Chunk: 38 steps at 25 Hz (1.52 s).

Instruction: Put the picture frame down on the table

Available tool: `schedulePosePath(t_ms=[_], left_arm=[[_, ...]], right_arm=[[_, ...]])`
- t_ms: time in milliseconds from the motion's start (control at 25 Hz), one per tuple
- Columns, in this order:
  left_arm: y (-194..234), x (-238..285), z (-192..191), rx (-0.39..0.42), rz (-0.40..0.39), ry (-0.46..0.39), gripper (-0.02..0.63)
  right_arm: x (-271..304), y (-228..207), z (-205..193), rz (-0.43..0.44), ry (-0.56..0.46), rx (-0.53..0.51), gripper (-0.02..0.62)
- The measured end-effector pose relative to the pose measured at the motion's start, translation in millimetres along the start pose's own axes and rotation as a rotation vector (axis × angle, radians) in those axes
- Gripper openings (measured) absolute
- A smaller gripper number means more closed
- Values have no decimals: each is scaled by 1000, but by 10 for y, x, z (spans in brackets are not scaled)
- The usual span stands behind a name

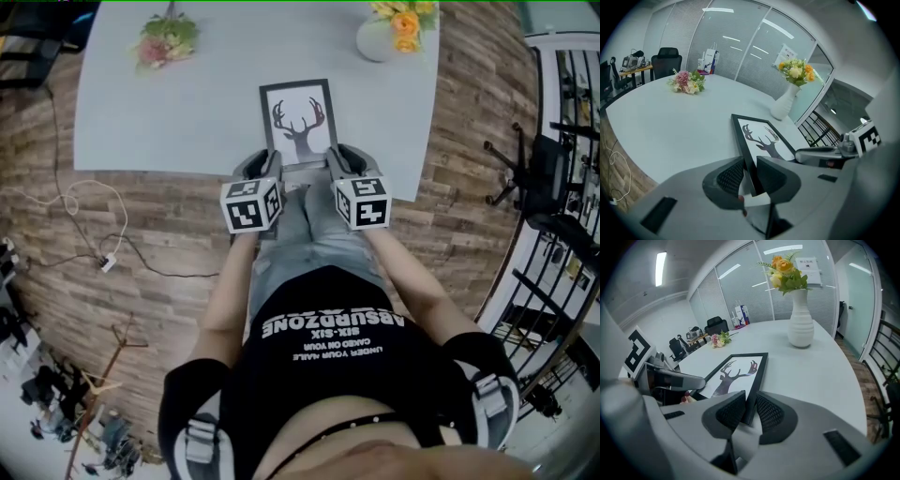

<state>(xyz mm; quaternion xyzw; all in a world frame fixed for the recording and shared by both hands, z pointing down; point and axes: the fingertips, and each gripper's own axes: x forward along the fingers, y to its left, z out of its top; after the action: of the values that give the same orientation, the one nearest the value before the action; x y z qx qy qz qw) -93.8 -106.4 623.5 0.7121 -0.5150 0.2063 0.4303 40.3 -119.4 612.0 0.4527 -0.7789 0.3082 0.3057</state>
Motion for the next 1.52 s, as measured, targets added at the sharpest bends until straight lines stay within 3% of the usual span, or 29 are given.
schedulePosePath(t_ms=[280, 760, 1160, 1520], left_arm=[[38, 58, -54, 0, 8, 20, 97], [77, 201, -245, 96, 68, 83, 97], [89, 242, -263, 79, 42, 97, 98], [113, 264, -275, 77, 71, 86, 98]], right_arm=[[58, -6, -43, -1, 19, -8, 86], [204, -55, -234, -26, 75, -65, 87], [227, -78, -257, -4, 25, -10, 92], [266, -80, -277, -6, 43, -2, 92]])
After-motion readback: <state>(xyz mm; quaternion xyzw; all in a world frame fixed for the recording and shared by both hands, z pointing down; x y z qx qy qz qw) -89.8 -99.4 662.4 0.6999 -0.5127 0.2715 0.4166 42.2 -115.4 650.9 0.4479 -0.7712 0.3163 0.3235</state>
